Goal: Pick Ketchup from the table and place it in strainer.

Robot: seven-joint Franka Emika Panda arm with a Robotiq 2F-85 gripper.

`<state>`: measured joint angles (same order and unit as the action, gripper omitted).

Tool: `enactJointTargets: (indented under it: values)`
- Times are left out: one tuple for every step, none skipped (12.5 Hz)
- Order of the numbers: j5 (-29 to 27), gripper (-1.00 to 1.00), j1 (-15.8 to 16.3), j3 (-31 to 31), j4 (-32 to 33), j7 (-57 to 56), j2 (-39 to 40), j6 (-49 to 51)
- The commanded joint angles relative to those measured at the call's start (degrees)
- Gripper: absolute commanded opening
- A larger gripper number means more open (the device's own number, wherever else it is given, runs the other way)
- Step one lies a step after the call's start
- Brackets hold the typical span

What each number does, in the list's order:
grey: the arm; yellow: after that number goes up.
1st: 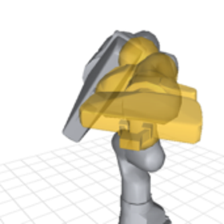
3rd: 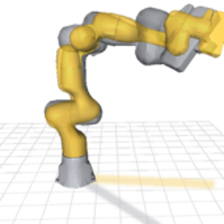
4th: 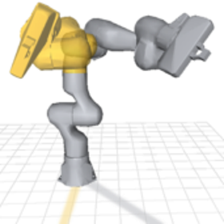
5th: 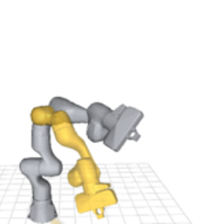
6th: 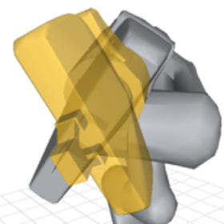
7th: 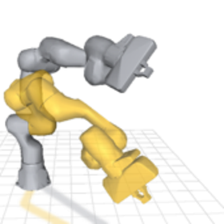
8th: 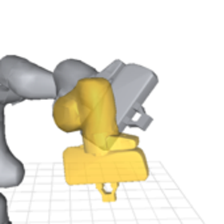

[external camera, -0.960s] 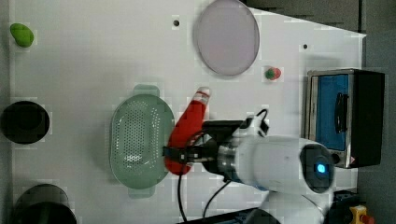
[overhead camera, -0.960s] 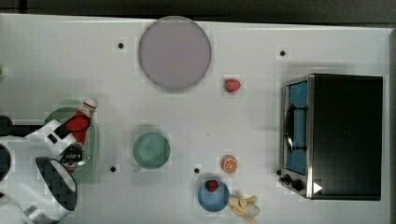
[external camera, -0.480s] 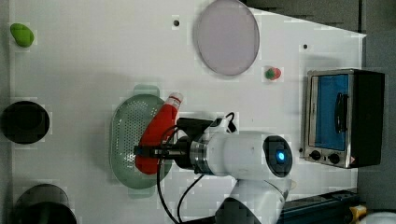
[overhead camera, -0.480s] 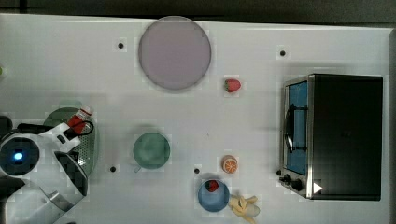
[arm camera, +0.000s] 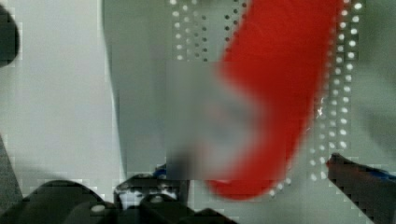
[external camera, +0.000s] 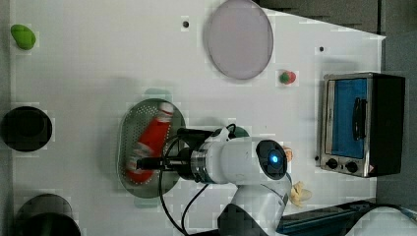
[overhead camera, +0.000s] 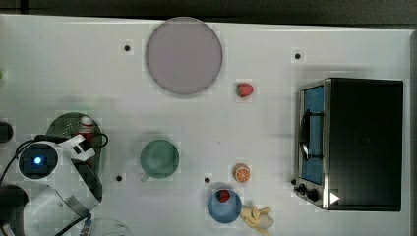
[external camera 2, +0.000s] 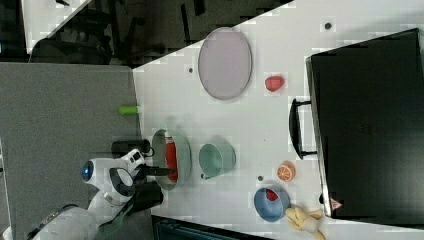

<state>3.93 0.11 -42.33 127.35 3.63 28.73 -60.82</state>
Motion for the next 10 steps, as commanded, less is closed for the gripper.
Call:
enactJointTargets:
  values:
    - [1.05,1.00,-0.31,-0.65,-3.09,10.26,-8.97,0.68]
    - [1.03,1.00,-1.42,-0.62,-3.71,11.05,-11.90,3.15]
    - [0.76,1.00,-2.99,-0.59,-4.65,11.01,-14.92,6.73]
    - [0.16,1.00,-4.85,-0.56,-5.78,10.63,-17.73,11.20]
    - [-1.61,1.00,-6.84,-0.48,-7.38,9.98,-20.14,15.87]
    - [-3.90,1.00,-8.78,-0.28,-9.40,9.37,-22.14,20.70]
    - [-6.43,1.00,-10.47,0.20,-11.76,8.71,-23.79,25.82]
    - [-9.12,1.00,-12.09,1.08,-14.46,8.67,-25.19,30.64]
    - [-10.95,1.00,-13.55,2.45,-17.23,8.67,-26.37,35.43]
    - [-11.78,1.00,-14.83,4.37,-20.18,8.68,-27.31,39.71]
